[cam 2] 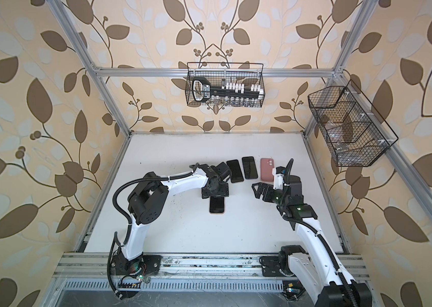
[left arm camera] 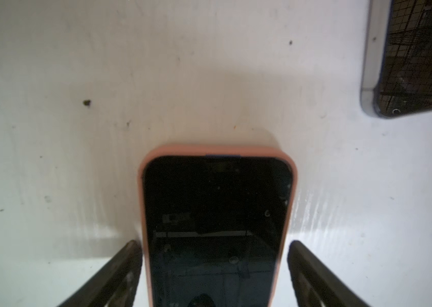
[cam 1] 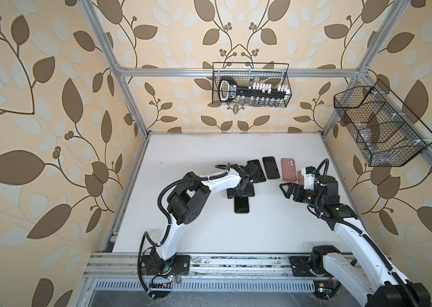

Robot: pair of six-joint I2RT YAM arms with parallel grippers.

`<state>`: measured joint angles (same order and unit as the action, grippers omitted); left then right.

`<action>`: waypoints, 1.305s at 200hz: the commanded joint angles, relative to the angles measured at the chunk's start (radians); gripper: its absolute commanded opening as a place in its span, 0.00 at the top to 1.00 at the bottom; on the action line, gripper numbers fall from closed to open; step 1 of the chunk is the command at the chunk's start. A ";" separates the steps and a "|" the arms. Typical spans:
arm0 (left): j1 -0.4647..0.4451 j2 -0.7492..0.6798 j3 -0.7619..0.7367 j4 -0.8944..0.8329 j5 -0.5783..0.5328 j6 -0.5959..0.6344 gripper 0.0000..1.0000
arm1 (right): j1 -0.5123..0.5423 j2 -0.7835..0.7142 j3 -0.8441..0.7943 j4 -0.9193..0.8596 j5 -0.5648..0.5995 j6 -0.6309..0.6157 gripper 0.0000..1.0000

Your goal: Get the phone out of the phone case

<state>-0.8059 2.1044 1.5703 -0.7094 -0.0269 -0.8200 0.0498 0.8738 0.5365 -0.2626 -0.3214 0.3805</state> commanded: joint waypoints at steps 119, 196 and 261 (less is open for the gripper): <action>0.274 -0.579 -0.226 -0.095 -0.087 0.093 0.01 | 0.502 0.258 0.148 -0.083 0.466 0.235 0.00; 0.718 -0.869 -0.432 -0.127 0.054 0.291 0.01 | 0.768 0.644 0.429 -0.147 0.639 0.325 0.00; 0.840 -0.872 -0.532 -0.045 0.225 0.357 0.01 | 0.837 0.899 0.606 -0.240 0.624 0.375 0.00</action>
<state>0.0162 1.2495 1.0454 -0.7952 0.0998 -0.5064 0.8650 1.7119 1.0756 -0.4278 0.2798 0.7223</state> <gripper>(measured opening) 0.989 0.998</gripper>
